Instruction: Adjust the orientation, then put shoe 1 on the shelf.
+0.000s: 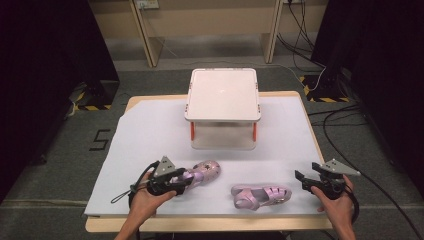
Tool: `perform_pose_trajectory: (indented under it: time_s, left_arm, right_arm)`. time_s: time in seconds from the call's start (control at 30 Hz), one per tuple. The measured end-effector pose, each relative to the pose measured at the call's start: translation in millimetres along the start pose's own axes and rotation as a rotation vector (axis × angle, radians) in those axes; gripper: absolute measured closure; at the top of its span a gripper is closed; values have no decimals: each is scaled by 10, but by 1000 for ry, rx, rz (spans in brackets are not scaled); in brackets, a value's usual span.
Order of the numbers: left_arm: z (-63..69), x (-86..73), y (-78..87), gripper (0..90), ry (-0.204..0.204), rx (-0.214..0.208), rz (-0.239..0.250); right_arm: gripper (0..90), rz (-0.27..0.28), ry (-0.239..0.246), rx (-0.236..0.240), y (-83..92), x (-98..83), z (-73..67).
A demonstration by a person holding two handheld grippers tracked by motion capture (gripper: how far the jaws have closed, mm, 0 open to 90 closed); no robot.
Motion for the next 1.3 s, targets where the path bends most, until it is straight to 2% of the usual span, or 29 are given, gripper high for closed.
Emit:
perform_pose_trajectory:
  time_s: [0.03,0.07,0.17,0.33,0.53,0.6,0.83,0.93,0.97,1.03,1.3]
  left_arm:
    - [0,0,0,518,0,0,0]
    - [-52,45,63,511,-2,15,18]
    - [-157,78,117,511,-12,48,32]
    - [-238,64,113,509,-31,61,1]
    - [-271,-3,-13,516,-71,71,-54]
    - [-281,-34,-54,516,-99,75,-68]
    - [-311,-60,-232,517,-105,65,-95]
    - [-312,-48,-340,597,-116,65,-107]
    - [-312,-48,-340,695,-116,65,-107]
    - [-314,-46,-349,709,-123,83,-107]
    - [-273,-58,-314,750,-119,86,-70]
  right_arm:
    - [253,0,0,0,0,0,0]
    - [253,1,-1,-1,-1,-2,3]
    - [253,2,-2,-1,-2,-3,9]
    - [253,8,-2,-3,8,-3,16]
    - [253,8,-3,-1,10,-5,22]
    - [253,11,-2,-2,14,-1,22]
    - [253,7,-1,-2,3,8,14]
    - [253,10,2,-3,0,22,10]
    - [253,10,2,-3,0,22,10]
    - [254,10,14,1,-4,24,5]
    - [256,14,9,3,-5,24,24]
Point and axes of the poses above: each handheld gripper's, and its own axes: y roughly backward along the jaws, x roughly out of its top, z roughly to its right, the point moved 1 cm from there along -y, roughly forward along the jaws, and after that the axes turned 10 degrees about y, right-handed, at the moved point
